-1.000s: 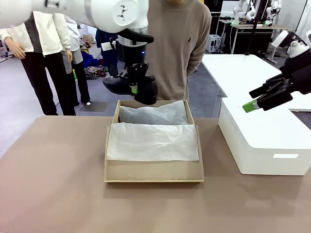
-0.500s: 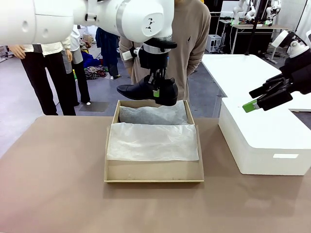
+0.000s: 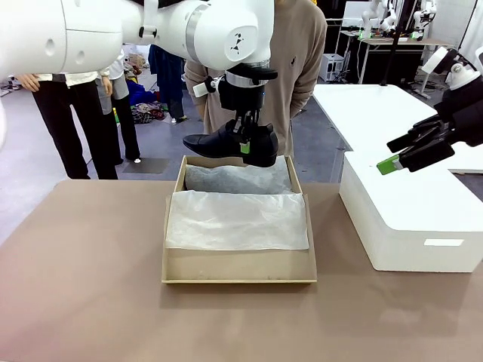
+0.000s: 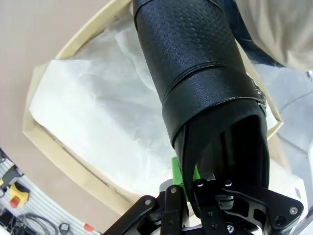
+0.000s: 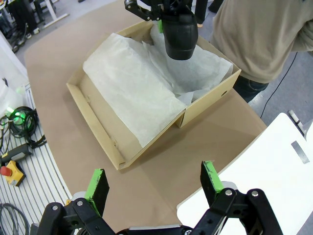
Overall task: Pack the shoes into the box.
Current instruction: Place the other shoe of the Shoes into the Shoes Box.
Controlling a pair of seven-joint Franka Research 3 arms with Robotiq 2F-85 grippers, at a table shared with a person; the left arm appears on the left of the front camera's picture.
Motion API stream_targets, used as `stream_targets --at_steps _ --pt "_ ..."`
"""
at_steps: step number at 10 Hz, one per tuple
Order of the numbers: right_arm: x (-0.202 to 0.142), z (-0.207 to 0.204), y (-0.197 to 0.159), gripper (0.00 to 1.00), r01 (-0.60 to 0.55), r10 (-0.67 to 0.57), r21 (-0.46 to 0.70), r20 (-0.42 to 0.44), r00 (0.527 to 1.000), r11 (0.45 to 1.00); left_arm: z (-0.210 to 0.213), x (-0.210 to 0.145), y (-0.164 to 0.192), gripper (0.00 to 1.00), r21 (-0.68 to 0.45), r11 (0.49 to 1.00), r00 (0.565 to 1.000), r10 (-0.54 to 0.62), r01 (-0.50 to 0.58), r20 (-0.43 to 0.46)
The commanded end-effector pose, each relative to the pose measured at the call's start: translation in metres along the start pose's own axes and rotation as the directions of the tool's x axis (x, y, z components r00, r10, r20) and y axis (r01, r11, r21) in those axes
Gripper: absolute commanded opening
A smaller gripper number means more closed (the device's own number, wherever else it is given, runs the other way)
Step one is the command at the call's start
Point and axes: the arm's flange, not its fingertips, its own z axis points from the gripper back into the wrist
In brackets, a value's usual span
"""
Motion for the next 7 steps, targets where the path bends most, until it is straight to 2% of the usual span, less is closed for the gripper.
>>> stream_targets --at_steps 1,2,3,7 --pt "0.001 -0.001 -0.001 1.00 -0.007 0.007 0.013 0.018 1.000 1.000 0.007 0.003 0.003 0.00 -0.007 1.000 1.000 0.002 -0.002 -0.001" --pt "0.001 -0.001 -0.001 1.00 -0.007 0.007 0.013 0.018 1.000 1.000 0.000 0.000 0.000 0.00 0.000 1.000 1.000 0.000 0.000 0.000" --pt "0.001 -0.001 -0.001 1.00 -0.007 0.007 0.013 0.018 1.000 1.000 -0.002 -0.007 0.007 0.00 -0.021 0.997 0.997 0.078 -0.078 0.010" --pt "0.001 -0.001 -0.001 1.00 -0.007 0.007 0.013 0.018 1.000 1.000 -0.010 -0.026 0.012 0.00 -0.024 0.974 0.972 0.228 -0.227 0.060"
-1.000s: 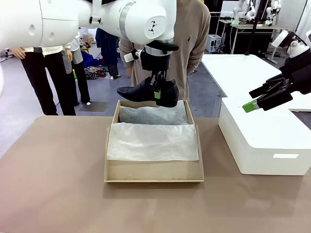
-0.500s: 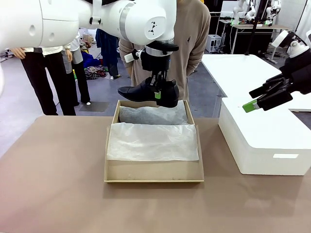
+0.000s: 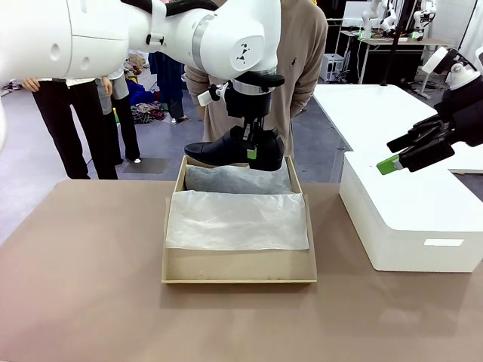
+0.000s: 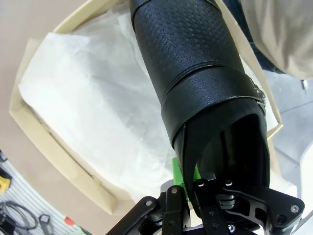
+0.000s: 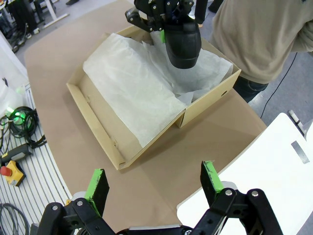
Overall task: Pack the shoes into the box.
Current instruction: Place the other shoe of the Shoes into the Shoes Box.
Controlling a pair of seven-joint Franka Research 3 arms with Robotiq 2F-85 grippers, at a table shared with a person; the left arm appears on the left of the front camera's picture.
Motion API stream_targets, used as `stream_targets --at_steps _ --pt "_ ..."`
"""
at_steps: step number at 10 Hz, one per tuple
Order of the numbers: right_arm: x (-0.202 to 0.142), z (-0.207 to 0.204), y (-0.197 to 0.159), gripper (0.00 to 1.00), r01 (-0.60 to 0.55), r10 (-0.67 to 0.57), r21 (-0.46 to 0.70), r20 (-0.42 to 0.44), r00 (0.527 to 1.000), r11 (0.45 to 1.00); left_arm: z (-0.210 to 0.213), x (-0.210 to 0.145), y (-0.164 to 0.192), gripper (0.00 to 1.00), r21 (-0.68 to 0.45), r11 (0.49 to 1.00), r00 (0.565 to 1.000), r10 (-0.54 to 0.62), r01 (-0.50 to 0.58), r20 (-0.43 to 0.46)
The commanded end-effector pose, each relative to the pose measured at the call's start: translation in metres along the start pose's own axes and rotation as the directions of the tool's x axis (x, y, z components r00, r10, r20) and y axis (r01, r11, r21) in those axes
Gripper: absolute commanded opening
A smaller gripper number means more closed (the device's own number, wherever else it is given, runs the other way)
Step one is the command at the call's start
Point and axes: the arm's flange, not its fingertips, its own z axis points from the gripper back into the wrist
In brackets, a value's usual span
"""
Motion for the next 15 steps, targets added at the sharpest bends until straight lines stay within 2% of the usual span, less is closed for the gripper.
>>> stream_targets --at_steps 1,2,8,10,12,15 --pt "0.001 -0.001 -0.001 1.00 -0.007 0.007 0.013 0.018 1.000 1.000 -0.002 -0.010 0.011 0.00 -0.004 0.990 0.988 0.138 -0.138 0.063" --pt "0.001 -0.001 -0.001 1.00 -0.007 0.007 0.013 0.018 1.000 1.000 -0.006 -0.015 0.014 0.00 0.011 0.988 0.986 0.152 -0.153 0.073" --pt "0.001 -0.001 -0.001 1.00 -0.007 0.007 0.013 0.018 1.000 1.000 -0.042 -0.019 0.011 0.00 0.081 0.983 0.986 0.166 -0.165 -0.001" --pt "0.001 -0.001 -0.001 1.00 -0.007 0.007 0.013 0.018 1.000 1.000 -0.048 -0.020 0.009 0.00 0.054 0.970 0.971 0.235 -0.237 0.047" --pt "0.001 -0.001 -0.001 1.00 -0.007 0.007 0.013 0.018 1.000 1.000 -0.053 -0.023 0.006 0.00 0.042 0.968 0.967 0.245 -0.248 0.071" --pt "0.001 -0.001 -0.001 1.00 -0.007 0.007 0.013 0.018 1.000 1.000 -0.061 -0.027 0.004 0.00 0.038 0.967 0.967 0.250 -0.252 0.056"
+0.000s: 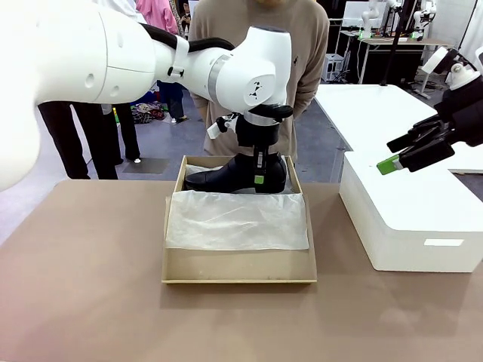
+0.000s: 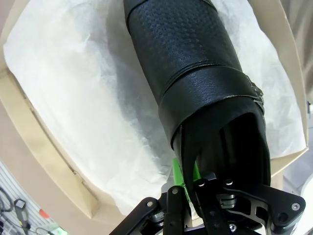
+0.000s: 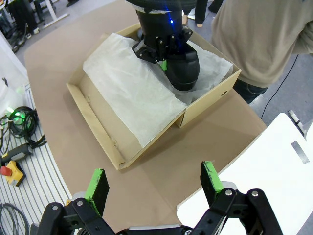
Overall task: Pack the shoes into the box.
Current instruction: Place the other shoe of the Shoes into the Shoes Box.
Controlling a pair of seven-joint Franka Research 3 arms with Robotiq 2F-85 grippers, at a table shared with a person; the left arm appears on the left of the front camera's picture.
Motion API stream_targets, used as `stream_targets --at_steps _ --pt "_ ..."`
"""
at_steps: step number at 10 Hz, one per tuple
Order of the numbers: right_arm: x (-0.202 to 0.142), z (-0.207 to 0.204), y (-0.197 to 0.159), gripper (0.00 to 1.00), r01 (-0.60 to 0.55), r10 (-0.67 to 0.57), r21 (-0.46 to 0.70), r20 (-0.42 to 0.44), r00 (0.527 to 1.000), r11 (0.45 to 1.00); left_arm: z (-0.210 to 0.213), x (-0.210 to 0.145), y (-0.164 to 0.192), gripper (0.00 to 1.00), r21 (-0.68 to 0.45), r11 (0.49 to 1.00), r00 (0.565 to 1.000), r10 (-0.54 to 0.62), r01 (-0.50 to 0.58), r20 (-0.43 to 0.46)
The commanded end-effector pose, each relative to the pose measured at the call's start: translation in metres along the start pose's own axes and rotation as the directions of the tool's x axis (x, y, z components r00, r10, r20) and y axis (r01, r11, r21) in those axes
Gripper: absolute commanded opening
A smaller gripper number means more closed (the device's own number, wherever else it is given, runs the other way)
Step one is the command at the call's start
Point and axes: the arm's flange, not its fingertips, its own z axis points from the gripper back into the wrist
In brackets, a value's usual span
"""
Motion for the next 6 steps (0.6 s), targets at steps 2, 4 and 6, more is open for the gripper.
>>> stream_targets --at_steps 2,4,6 --pt "0.001 -0.001 -0.001 1.00 -0.007 0.007 0.013 0.018 1.000 1.000 -0.003 -0.004 -0.002 0.00 -0.025 0.996 0.996 0.084 -0.083 0.041" --pt "0.001 -0.001 -0.001 1.00 -0.007 0.007 0.013 0.018 1.000 1.000 -0.010 -0.005 -0.005 0.00 -0.015 0.996 0.996 0.084 -0.084 0.040" --pt "0.001 -0.001 -0.001 1.00 -0.007 0.007 0.013 0.018 1.000 1.000 -0.021 -0.003 -0.010 0.00 -0.004 0.995 0.994 0.099 -0.099 0.039"
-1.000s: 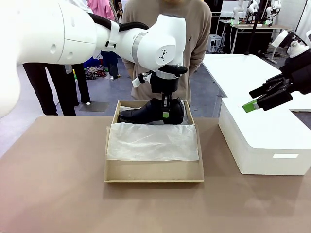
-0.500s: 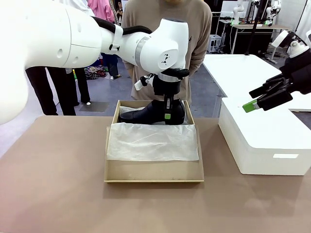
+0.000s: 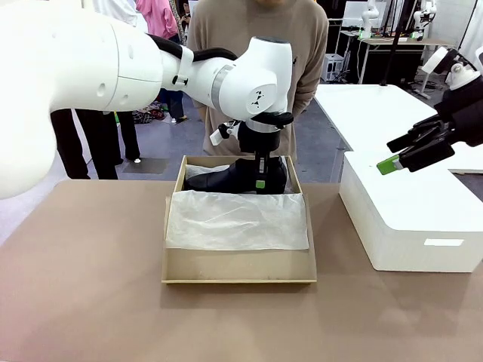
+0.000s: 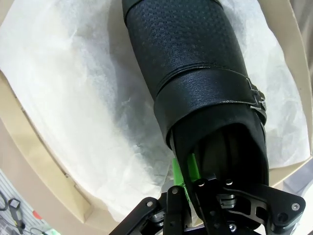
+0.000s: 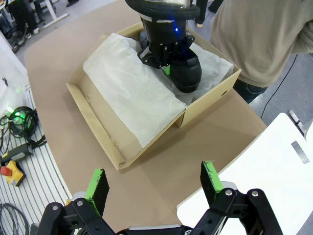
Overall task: Pack the shoes into the box.
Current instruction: Place the other shoe of the Shoes into the Shoes Box.
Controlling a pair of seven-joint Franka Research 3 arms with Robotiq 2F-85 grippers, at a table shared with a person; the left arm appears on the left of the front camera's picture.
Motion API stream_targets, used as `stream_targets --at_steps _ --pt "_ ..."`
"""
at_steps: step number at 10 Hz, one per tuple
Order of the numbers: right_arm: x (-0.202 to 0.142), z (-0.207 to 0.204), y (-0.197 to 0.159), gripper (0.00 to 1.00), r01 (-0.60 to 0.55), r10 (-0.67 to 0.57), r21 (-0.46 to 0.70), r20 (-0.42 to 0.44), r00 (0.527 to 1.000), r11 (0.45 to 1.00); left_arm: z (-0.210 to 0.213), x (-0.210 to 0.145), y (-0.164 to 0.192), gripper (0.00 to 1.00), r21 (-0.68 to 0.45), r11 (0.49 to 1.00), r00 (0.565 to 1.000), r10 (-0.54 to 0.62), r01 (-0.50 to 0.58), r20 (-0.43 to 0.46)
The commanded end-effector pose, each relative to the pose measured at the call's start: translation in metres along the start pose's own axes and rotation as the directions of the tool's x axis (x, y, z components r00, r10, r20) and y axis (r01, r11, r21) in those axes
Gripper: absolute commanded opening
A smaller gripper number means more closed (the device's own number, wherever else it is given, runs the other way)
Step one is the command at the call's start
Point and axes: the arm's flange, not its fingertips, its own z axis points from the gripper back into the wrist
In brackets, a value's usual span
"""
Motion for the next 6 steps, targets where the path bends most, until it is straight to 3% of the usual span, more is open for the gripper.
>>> stream_targets --at_steps 1,6 --pt "0.0012 -0.0012 -0.0011 1.00 -0.007 0.007 0.013 0.018 1.000 1.000 -0.0051 -0.0007 -0.0070 0.00 -0.004 0.997 0.997 0.075 -0.075 0.035" --pt "0.0012 -0.0012 -0.0011 1.00 -0.007 0.007 0.013 0.018 1.000 1.000 -0.0151 0.0015 -0.0124 0.00 0.081 0.996 1.000 0.027 -0.025 -0.016"
